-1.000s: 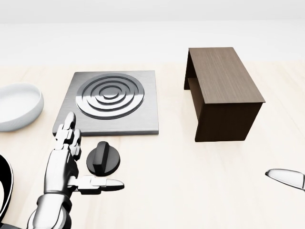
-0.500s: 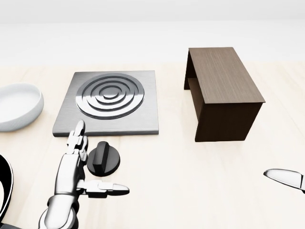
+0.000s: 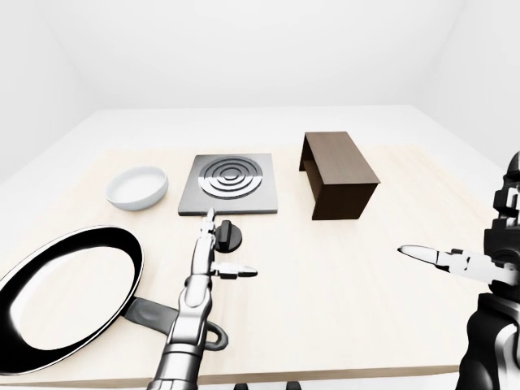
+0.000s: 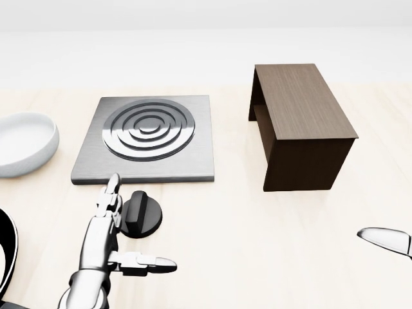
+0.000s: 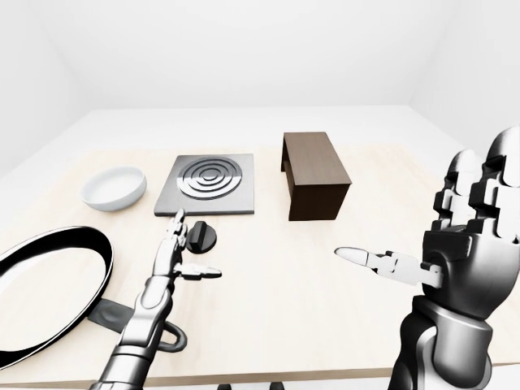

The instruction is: Turn on the stove.

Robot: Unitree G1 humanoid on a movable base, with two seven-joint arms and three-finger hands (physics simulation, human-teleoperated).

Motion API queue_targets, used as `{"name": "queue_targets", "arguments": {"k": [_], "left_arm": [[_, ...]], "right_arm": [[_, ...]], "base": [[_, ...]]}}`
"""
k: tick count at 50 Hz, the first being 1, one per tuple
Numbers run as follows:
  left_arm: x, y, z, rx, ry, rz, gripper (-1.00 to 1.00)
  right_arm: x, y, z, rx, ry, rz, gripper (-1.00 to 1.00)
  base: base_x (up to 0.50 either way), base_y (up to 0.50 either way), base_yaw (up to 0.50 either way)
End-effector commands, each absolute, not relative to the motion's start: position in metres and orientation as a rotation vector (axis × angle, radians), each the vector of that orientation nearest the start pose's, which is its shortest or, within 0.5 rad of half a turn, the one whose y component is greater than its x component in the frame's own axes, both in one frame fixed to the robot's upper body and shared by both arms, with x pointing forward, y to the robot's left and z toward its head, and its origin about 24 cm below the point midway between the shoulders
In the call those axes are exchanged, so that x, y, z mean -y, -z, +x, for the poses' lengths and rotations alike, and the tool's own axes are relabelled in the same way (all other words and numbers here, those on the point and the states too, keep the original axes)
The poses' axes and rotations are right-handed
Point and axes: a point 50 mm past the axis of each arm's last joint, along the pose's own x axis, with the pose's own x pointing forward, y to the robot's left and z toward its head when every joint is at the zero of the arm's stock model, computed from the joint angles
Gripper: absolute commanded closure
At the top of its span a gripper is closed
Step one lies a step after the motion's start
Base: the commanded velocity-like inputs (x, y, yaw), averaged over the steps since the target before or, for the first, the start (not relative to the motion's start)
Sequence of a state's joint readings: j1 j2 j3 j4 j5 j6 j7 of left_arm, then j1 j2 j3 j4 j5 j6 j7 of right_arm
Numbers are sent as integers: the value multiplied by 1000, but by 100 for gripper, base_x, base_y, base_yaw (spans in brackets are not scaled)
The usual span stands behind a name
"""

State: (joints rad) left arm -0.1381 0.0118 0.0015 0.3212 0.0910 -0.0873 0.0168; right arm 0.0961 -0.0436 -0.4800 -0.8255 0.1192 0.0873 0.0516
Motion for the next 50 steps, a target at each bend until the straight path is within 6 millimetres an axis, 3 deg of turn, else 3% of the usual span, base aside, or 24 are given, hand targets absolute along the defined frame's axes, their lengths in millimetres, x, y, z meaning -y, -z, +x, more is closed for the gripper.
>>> {"name": "queue_targets", "arguments": {"k": [1, 23, 50], "left_arm": [[-141, 0, 272, -138, 37, 115, -100], [-140, 18, 268, -221, 55, 138, -100], [-121, 4, 252, -142, 147, 136, -100]], "right_arm": [[237, -199, 165, 656, 356, -161, -100], [237, -199, 164, 657, 361, -164, -100], [238, -197, 166, 644, 362, -161, -100]], "base": [[0, 0, 0], [0, 0, 0], [0, 0, 0]]}}
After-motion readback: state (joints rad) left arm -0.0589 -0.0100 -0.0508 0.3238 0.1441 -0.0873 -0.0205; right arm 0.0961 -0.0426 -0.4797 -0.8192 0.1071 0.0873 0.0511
